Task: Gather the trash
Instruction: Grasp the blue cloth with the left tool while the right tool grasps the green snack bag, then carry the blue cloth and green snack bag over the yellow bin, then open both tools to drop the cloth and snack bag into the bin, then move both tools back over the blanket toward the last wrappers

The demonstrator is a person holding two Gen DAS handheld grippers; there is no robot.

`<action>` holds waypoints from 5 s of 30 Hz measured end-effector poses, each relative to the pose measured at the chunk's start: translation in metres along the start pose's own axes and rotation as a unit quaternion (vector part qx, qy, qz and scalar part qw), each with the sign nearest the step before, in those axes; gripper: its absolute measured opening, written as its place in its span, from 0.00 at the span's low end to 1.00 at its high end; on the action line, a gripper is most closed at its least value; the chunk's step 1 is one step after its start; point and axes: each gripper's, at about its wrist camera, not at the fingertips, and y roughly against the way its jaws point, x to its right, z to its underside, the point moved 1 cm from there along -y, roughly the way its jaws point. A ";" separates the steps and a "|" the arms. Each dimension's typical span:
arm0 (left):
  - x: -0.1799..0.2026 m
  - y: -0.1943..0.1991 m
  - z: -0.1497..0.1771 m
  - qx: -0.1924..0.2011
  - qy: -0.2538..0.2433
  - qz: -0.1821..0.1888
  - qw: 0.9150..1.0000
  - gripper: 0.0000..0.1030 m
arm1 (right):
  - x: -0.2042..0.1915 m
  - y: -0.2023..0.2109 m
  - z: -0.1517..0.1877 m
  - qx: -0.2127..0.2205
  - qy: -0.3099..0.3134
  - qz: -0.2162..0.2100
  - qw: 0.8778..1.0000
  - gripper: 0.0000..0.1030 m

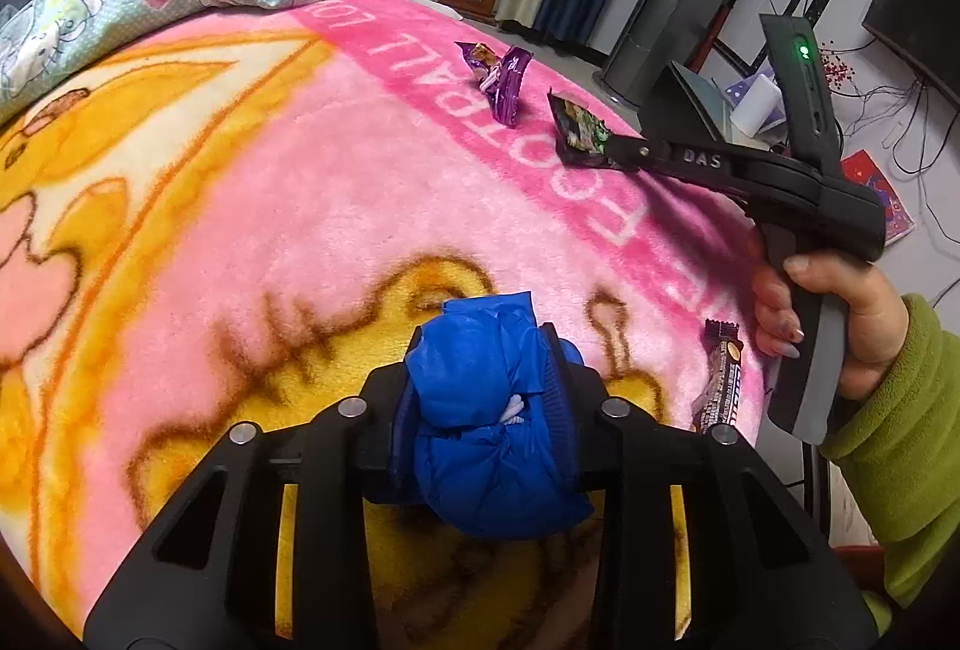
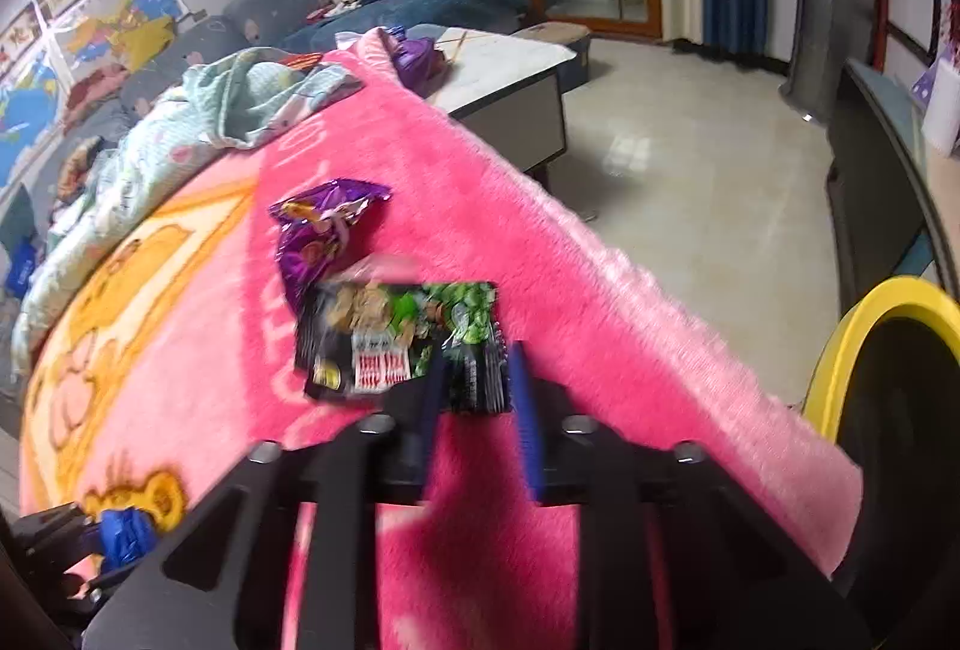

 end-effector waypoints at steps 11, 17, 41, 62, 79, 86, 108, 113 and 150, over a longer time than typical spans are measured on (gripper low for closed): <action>0.004 0.004 -0.001 0.013 -0.003 0.007 1.000 0.13 | -0.006 0.029 0.011 0.012 -0.008 -0.039 0.999 0.02; 0.010 0.016 -0.004 0.039 -0.003 0.011 0.999 0.11 | -0.005 0.053 0.009 0.029 0.000 -0.037 0.999 0.02; 0.091 0.034 -0.026 0.085 -0.067 0.065 0.992 0.10 | 0.074 0.141 0.009 0.104 -0.067 0.010 0.992 0.02; 0.163 0.021 -0.035 0.087 -0.136 0.110 0.981 0.10 | 0.139 0.181 0.025 0.132 -0.131 0.058 0.981 0.02; 0.215 -0.013 -0.039 0.070 -0.176 0.126 0.974 0.10 | 0.196 0.202 0.051 0.148 -0.173 0.113 0.967 0.02; 0.233 -0.027 -0.040 0.066 -0.191 0.129 0.971 0.10 | 0.216 0.204 0.062 0.147 -0.190 0.125 0.963 0.02; 0.270 -0.081 -0.050 0.034 -0.204 0.127 0.970 0.11 | 0.261 0.188 0.088 0.112 -0.238 0.127 0.956 0.02; 0.276 -0.092 -0.052 0.025 -0.205 0.124 0.970 0.11 | 0.265 0.183 0.091 0.103 -0.244 0.122 0.956 0.04; 0.213 -0.053 -0.077 0.098 -0.134 0.045 0.985 0.89 | 0.191 0.188 0.065 0.110 -0.195 0.085 0.971 0.61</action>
